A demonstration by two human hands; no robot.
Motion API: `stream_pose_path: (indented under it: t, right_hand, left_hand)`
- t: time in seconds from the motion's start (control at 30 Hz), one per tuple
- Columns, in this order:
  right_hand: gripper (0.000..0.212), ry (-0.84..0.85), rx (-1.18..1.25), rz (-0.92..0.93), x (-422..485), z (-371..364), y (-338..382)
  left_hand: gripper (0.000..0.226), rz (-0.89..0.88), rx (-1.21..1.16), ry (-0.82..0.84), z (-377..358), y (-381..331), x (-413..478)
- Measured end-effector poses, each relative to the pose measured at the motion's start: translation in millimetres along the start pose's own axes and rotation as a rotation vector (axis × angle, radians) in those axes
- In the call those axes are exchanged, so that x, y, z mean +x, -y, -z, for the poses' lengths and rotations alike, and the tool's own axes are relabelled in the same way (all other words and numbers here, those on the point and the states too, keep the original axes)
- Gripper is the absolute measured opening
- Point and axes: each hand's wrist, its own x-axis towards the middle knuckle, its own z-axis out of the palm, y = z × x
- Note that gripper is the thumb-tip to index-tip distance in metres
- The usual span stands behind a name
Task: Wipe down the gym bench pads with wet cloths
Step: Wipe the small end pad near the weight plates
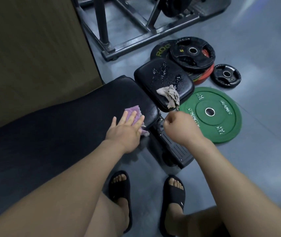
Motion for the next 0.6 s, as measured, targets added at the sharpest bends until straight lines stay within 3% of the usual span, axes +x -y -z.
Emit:
stream_pose_path:
  t: [0.2, 0.33, 0.43, 0.5, 0.6]
  right_hand:
    - [0.022, -0.016, -0.089, 0.052, 9.3, 17.0, -19.8]
    - [0.019, -0.102, -0.064, 0.125, 39.9, 23.8, -27.9]
    - [0.024, -0.156, -0.062, 0.154, 64.8, 17.8, -28.0]
    - [0.038, -0.179, -0.068, 0.169, 79.7, 13.3, -26.5]
    - [0.045, -0.179, -0.056, 0.197, 99.0, 1.5, -29.5]
  left_hand:
    - [0.053, 0.171, -0.077, -0.074, 28.0, 6.8, 39.1]
    - [0.07, 0.248, -0.052, -0.093, 41.9, 4.0, 40.3]
    - [0.053, 0.31, 0.008, -0.237, 43.6, -5.1, 32.9]
    - [0.052, 0.244, 0.01, -0.358, 42.6, -17.2, 35.6]
    - [0.046, -0.036, -0.154, -0.485, 36.2, -45.5, 55.8]
